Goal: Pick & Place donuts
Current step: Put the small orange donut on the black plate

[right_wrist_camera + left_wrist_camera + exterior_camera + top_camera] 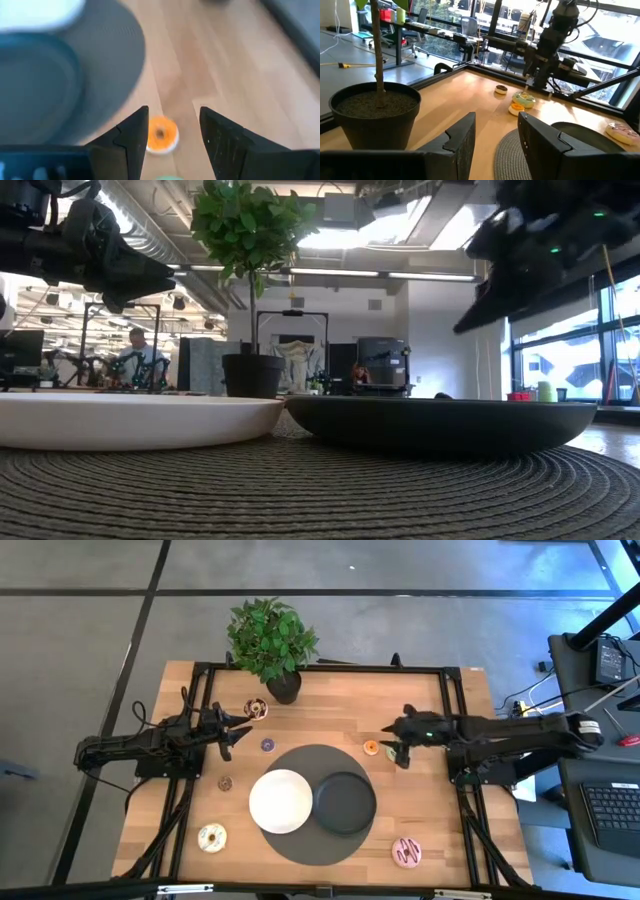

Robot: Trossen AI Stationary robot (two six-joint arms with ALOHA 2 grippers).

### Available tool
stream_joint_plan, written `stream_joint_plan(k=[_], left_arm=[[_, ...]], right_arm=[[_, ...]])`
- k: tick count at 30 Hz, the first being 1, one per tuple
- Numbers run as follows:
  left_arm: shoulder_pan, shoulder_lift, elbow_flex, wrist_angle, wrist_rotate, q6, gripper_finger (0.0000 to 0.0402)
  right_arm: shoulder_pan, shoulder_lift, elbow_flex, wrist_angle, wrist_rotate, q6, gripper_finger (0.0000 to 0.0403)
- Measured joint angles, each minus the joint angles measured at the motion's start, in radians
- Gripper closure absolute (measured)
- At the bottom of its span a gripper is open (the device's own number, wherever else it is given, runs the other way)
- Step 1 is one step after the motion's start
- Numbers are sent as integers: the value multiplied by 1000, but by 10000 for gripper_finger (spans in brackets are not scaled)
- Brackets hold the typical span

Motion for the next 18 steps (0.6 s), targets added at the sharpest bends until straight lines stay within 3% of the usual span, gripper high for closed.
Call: stream_joint_plan(k=[6,18], left_arm=[[0,0,0,0,0,2,258],[0,0,0,0,0,3,258]], right_arm=[[-57,235,110,-65,-105,-3,225],[-120,517,197,-72,-112,-6,225]])
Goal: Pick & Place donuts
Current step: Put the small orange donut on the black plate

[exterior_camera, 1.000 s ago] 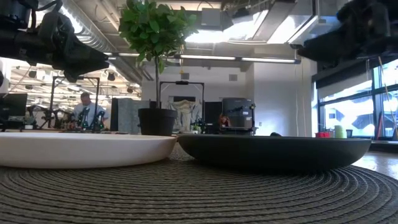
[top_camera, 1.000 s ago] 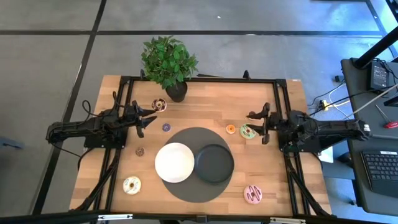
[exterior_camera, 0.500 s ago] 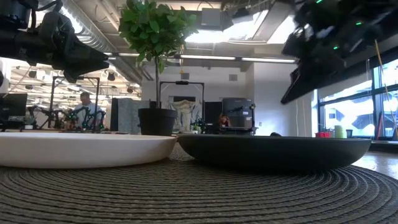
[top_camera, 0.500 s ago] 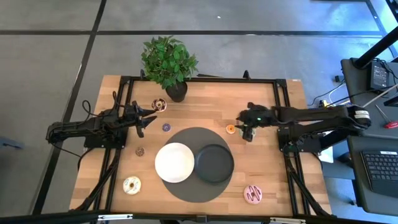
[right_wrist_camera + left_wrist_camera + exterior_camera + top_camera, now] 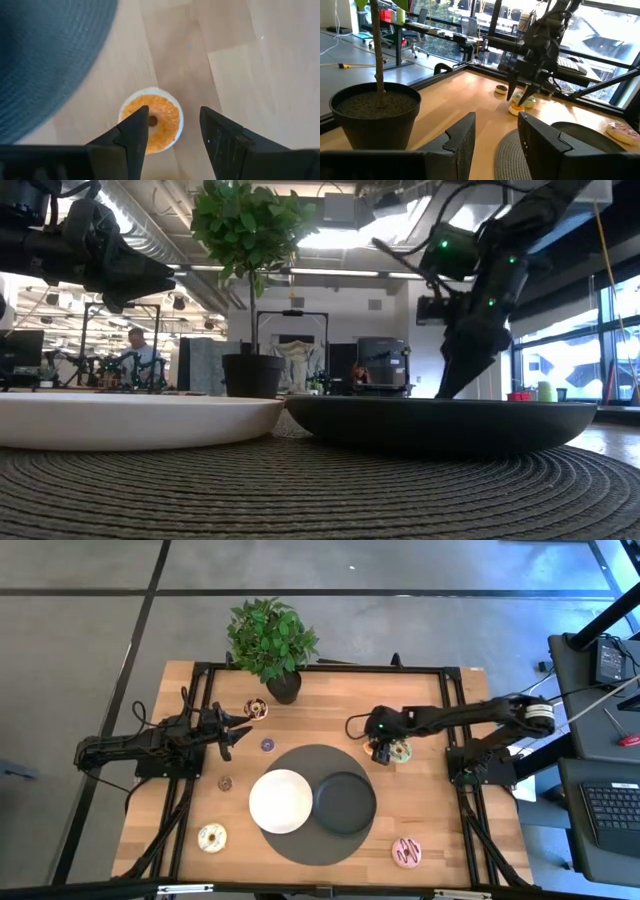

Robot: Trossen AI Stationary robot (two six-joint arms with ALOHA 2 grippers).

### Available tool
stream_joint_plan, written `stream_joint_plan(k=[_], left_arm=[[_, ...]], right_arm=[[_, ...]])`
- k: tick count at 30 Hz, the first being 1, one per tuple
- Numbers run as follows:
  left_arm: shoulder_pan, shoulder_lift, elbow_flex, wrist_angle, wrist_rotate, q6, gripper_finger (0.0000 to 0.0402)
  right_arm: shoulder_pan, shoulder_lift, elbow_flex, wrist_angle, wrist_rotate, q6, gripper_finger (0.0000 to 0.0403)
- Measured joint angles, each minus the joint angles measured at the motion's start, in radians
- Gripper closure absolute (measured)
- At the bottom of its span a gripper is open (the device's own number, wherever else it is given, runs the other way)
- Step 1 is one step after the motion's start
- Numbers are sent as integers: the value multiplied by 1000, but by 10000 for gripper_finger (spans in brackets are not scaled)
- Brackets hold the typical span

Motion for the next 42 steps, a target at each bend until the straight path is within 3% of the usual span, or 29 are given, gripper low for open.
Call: stream_joint_plan(k=[6,32,42], left_arm=[[0,0,0,0,0,0,258],[0,0,0,0,0,45,258],[0,0,0,0,0,45,258]], right_arm=[[-8,12,1,-26,0,1,240],[-8,12,1,-37,-36,-25,394],[-3,11,98,-149,-34,-39,399]])
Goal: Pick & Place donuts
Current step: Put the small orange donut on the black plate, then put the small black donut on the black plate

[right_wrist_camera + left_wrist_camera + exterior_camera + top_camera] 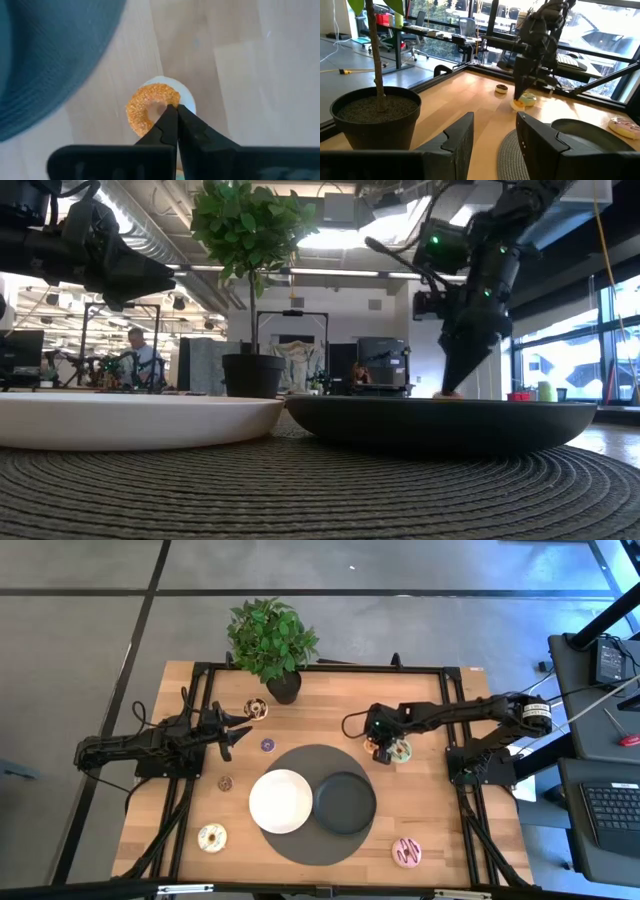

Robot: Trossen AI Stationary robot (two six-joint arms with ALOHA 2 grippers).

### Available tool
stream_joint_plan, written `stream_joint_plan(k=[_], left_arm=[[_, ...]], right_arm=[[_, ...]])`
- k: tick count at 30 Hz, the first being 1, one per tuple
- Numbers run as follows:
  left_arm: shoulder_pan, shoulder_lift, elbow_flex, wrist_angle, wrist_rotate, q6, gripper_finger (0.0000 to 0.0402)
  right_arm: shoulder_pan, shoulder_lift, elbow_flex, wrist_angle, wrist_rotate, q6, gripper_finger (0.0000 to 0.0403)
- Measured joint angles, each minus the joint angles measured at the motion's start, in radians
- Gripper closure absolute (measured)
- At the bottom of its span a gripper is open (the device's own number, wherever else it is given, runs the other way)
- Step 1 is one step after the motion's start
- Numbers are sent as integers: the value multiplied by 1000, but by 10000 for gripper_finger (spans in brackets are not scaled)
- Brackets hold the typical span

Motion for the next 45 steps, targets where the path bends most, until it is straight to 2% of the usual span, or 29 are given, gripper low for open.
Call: stream_joint_plan(k=[3,8,10,14,18,21,29,36,45], left_arm=[[0,0,0,0,0,0,258],[0,0,0,0,0,0,258],[0,0,0,0,0,0,258],[0,0,0,0,0,0,258],[0,0,0,0,0,0,258],[0,0,0,0,0,0,258],[0,0,0,0,1,0,258],[0,0,0,0,1,0,258],[0,0,0,-1,1,0,258]], right_arm=[[33,0,58,-30,1,-13,399],[149,0,142,-42,-5,-9,400],[199,0,169,-37,-39,-2,400],[296,0,183,25,-106,21,400],[352,28,179,84,-100,65,400],[366,78,178,110,-105,71,400],[368,196,177,168,-203,93,400],[368,227,177,184,-216,94,397],[365,230,177,189,-217,76,371]])
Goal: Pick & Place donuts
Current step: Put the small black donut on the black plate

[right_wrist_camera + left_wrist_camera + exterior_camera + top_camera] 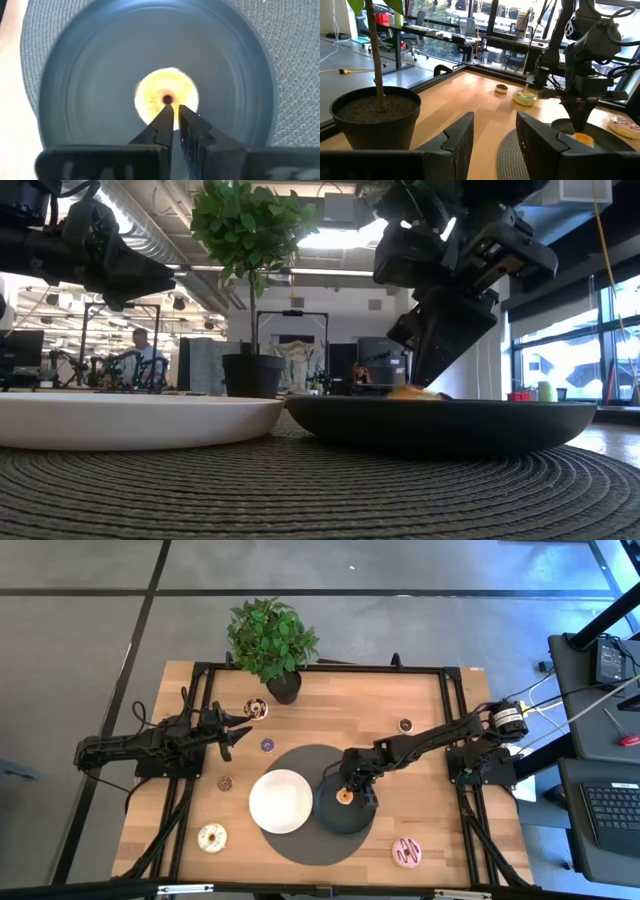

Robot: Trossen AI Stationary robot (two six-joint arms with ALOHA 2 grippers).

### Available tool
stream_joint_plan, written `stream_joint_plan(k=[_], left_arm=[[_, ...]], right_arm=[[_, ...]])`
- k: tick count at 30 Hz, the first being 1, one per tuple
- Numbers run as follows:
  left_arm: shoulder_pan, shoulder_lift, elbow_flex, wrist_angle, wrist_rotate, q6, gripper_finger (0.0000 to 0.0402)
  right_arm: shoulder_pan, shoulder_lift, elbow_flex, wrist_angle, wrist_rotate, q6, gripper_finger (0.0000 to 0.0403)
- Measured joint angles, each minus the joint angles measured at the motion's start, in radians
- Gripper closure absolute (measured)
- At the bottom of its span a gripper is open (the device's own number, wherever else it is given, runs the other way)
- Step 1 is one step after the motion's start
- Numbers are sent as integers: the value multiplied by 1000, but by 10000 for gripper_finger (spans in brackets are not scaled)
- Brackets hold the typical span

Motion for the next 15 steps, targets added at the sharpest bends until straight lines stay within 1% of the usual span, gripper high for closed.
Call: stream_joint_plan(k=[8,11,15], left_arm=[[0,0,0,0,0,0,258],[0,0,0,0,0,0,258],[0,0,0,0,0,0,258]], right_arm=[[-2,-1,0,-1,12,-13,370],[-2,-33,8,-55,61,-8,363],[-3,-142,19,-200,167,-8,351]])
